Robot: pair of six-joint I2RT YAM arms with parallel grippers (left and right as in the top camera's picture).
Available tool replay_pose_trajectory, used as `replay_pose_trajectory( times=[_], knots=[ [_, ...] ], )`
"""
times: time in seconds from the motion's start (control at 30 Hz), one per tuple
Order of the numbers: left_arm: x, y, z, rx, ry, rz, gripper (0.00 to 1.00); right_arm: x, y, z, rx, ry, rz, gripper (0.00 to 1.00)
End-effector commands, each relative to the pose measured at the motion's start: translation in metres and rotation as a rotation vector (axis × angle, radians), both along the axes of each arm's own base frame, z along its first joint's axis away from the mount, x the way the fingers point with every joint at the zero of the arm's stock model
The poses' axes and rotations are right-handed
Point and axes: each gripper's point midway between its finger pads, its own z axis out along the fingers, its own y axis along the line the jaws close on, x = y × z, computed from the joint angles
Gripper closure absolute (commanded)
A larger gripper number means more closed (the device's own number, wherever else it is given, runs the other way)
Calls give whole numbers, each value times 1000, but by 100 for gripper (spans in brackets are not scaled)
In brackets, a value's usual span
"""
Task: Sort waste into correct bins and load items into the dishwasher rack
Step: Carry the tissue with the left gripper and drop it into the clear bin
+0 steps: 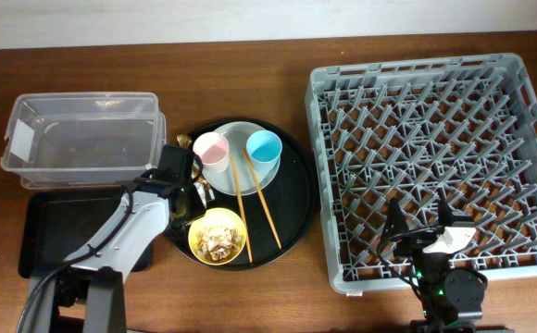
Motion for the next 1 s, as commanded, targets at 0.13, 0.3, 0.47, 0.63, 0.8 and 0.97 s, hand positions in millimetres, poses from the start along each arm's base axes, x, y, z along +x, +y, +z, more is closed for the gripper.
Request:
replay_pose_trajectory(
  times=[0.13,0.3,0.47,0.63,0.8,0.97],
  knots=[
    [21,-2,33,3,-81,-22,100,0,-2,-2,4,0,-10,2],
    [49,9,116,36,-255,6,100,0,-2,-2,4,0,-10,2],
    [72,45,185,120,-453,97,100,0,-2,-2,4,0,-9,1],
    [98,92,173,173,-482,224,99,0,-2,-2,4,0,-10,2],
    [128,108,127,218,-414,143,44,0,-2,-2,4,0,-10,2],
    [136,113,127,217,-432,128,7,0,-2,-2,4,0,-10,1]
  ],
)
